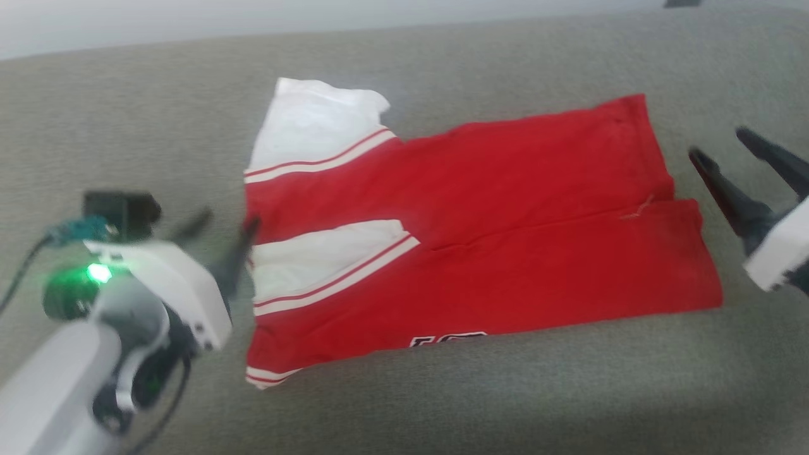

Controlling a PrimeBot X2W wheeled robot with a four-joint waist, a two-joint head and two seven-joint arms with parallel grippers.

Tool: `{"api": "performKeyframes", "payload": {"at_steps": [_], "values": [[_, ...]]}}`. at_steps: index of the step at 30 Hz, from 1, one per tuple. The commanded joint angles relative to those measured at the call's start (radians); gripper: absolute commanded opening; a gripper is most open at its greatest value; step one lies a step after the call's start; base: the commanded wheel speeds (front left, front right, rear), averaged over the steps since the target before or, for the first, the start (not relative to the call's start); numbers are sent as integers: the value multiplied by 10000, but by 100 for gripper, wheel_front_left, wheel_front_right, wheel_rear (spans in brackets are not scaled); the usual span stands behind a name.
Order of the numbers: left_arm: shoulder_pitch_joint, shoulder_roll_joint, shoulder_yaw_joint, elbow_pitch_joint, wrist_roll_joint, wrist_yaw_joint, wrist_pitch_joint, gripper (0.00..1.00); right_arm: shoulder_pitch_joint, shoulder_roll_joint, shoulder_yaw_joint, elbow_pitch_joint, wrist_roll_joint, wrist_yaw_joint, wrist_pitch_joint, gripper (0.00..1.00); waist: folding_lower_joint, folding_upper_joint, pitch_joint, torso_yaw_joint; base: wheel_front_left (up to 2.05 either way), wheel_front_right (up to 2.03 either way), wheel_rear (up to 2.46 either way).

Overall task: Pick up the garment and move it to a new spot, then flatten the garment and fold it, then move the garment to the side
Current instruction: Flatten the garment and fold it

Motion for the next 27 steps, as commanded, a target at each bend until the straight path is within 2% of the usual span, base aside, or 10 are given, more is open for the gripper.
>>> {"api": "performKeyframes", "payload": {"at_steps": [1,7,13,17,18,20,24,27], "values": [[-350,-69,133,198,207,92,-301,100,36,350,-247,88,-203,-15,-377,100,0,-1,209,-257,0,0,0],[-2289,-738,492,1954,565,-118,-1006,100,91,1531,-1077,15,-838,-15,-1092,100,0,-1,877,-997,0,0,0],[-4708,-999,158,4689,1049,-687,-520,100,-9,2125,-1678,-351,-1100,-15,-1227,100,0,-1,1498,-1802,0,0,0],[-5847,-1064,-164,6331,1112,-1032,532,100,147,2379,-1850,-537,-1147,-15,-1309,100,0,-1,1785,-2169,0,0,0],[-5847,-1064,-164,6331,1112,-1032,532,100,147,2379,-1850,-537,-1147,-15,-1309,100,0,-1,1785,-2169,0,0,0],[-6340,-972,-409,7015,1057,-1321,1396,100,221,2472,-1913,-576,-1162,-14,-1343,100,0,-1,1903,-2314,0,0,0],[-7066,-884,-801,7934,1053,-1459,3029,100,310,2582,-1962,-573,-1184,-14,-1381,100,0,-1,2109,-2486,0,0,0],[-7315,-1034,-1077,8446,871,-1590,4311,100,309,2597,-1982,-595,-1148,-15,-1397,100,0,-1,2236,-2520,0,0,0]]}}
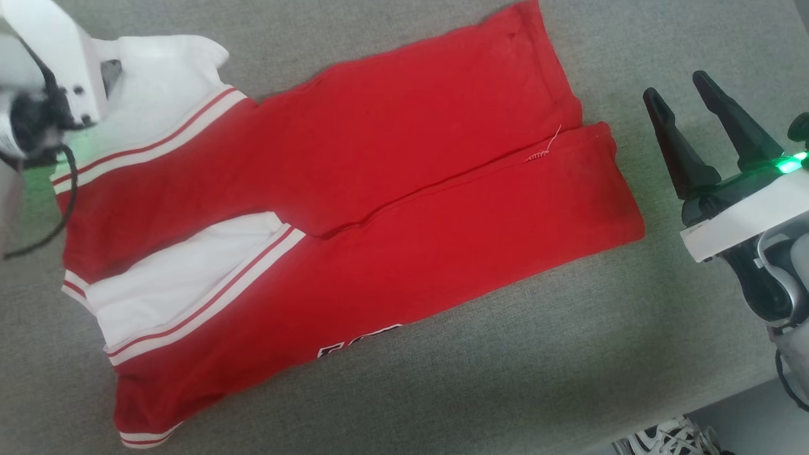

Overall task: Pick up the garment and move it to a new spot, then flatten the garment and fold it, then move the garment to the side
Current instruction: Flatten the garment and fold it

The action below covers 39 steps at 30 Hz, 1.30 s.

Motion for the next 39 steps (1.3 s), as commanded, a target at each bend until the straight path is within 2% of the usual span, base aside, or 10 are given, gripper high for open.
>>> {"api": "performKeyframes", "payload": {"at_steps": [1,2,3,5,13,20,28,29,30,39], "values": [[27,-124,-215,242,-42,-98,540,100,21,62,-26,-32,-25,-14,-45,100,0,0,112,-30,0,0,0],[-36,-165,-280,310,-50,-100,754,89,-19,46,-13,-53,-27,-15,-6,100,0,0,159,-16,0,0,0],[-130,-217,-326,353,-30,-95,879,45,-106,1,5,-75,-63,-14,27,100,0,0,199,5,0,0,0],[-304,-383,-359,397,-94,-142,1081,0,-351,-133,97,-147,-115,-14,172,100,0,0,285,77,0,0,0],[-960,-835,-455,393,-82,-351,1063,0,-2536,-429,1050,303,-198,-15,2557,100,0,0,696,593,0,0,0],[-1105,-1351,-541,551,-141,-542,776,0,-5021,-234,2541,2440,558,-15,5172,100,0,0,925,1163,0,0,0],[-1270,-1831,-670,903,-134,-801,415,0,-6308,30,3606,4041,1476,-15,6643,100,0,0,1117,1628,0,0,0],[-1293,-1877,-688,948,-140,-872,359,0,-6339,56,3784,4110,1556,-15,6731,29,0,0,1130,1648,0,0,0],[-1304,-1934,-681,973,-183,-943,290,0,-6367,59,3984,4142,1639,-14,6780,0,0,0,1139,1665,0,0,0],[-1136,-2473,-543,1247,-309,-1563,-1135,0,-6122,-318,4618,4400,2247,-17,5666,0,0,0,166,2143,0,0,0]]}}
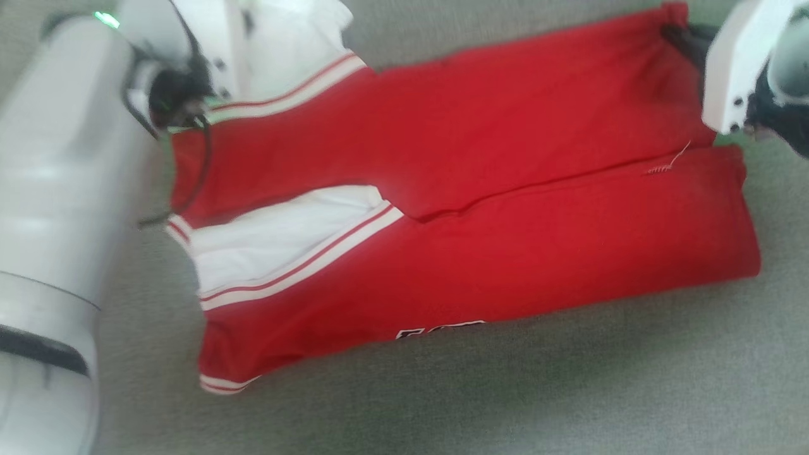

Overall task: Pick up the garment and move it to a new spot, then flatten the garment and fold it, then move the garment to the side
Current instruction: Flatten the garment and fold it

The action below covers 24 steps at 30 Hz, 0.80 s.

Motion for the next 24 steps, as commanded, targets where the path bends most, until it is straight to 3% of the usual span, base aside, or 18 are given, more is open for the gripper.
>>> {"api": "performKeyframes", "payload": {"at_steps": [1,8,17,24], "values": [[230,-102,17,64,-141,-113,-172,0,177,-84,58,20,98,-19,-137,0,0,0,-598,305,0,0,0],[1278,-329,24,-495,-610,-675,-1348,0,1043,-928,560,-590,755,-17,-894,0,0,0,-2165,1005,0,0,0],[4522,899,-165,-4543,-1575,-748,-1996,0,2904,-2603,782,-2201,1144,-17,-1559,0,0,0,-3013,1524,0,0,0],[7507,2076,211,-7958,-2002,229,-2706,0,4496,-3474,446,-3119,1065,-17,-2288,0,0,0,-2964,1640,0,0,0]]}}
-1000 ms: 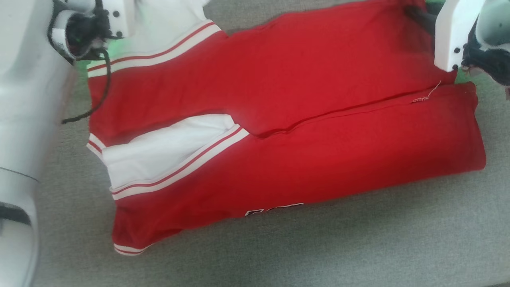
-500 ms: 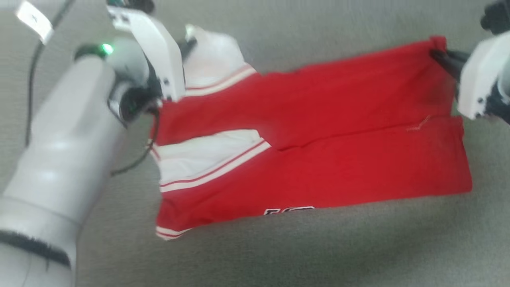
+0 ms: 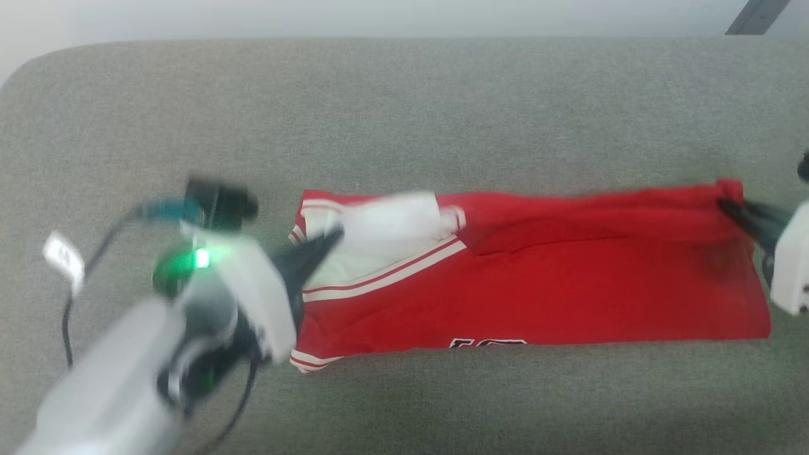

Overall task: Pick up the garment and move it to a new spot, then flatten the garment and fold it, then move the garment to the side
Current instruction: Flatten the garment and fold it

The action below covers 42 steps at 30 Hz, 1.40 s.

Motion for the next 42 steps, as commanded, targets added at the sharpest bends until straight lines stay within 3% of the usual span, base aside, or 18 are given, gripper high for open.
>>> {"api": "performKeyframes", "payload": {"at_steps": [1,3,9,13,18,20,21,22,23,24,25,26,30,36,42], "values": [[481,201,69,-432,-109,191,-116,0,271,-89,-120,-94,-22,-15,-140,0,0,0,34,15,0,0,0],[1203,446,60,-1147,-168,465,-225,0,720,-281,-261,-168,-167,-15,-327,0,0,0,68,51,0,0,0],[2751,858,-25,-2256,-336,686,-593,0,1959,-281,-945,-265,-244,-15,-854,0,0,0,244,121,0,0,0],[2905,824,-264,-2056,43,798,-667,0,2440,-11,-1331,-143,-353,-15,-914,0,0,0,367,136,0,0,0],[2541,492,-427,-1313,188,531,-835,0,2515,367,-1660,113,-672,-15,-869,0,0,0,473,55,0,0,0],[2404,352,-461,-923,267,397,-954,0,2397,438,-1729,270,-1222,-17,-806,36,0,0,503,-4,0,0,0],[2345,303,-472,-750,312,345,-1015,0,2379,553,-1779,318,-1355,-17,-764,87,0,0,500,-33,0,0,0],[2299,249,-477,-586,362,287,-1095,0,2399,722,-1875,299,-1353,-15,-733,100,0,0,490,-76,0,0,0],[2245,188,-474,-446,416,233,-1190,10,2444,796,-1986,265,-1335,-15,-656,100,0,0,477,-101,0,0,0],[2172,174,-488,-346,545,200,-1299,30,2493,791,-2068,220,-1356,-17,-596,100,0,0,461,-118,0,0,0],[2099,218,-507,-266,778,197,-1443,61,2542,789,-2182,156,-1365,-17,-541,100,0,0,442,-135,0,0,0],[2105,219,-489,-187,819,228,-1591,100,2618,809,-2306,112,-1282,-17,-445,100,0,0,411,-152,0,0,0],[2340,79,-236,-194,1016,350,-2390,100,2848,661,-2710,148,-1094,-15,-106,100,0,0,179,-83,0,0,0],[2839,-352,17,35,1131,637,-3577,100,3491,675,-3388,356,286,-14,851,100,0,0,-192,380,0,0,0],[3042,-888,-72,1076,1406,538,-4563,100,3878,549,-3652,1060,863,-15,1427,100,0,0,-459,976,0,0,0]]}}
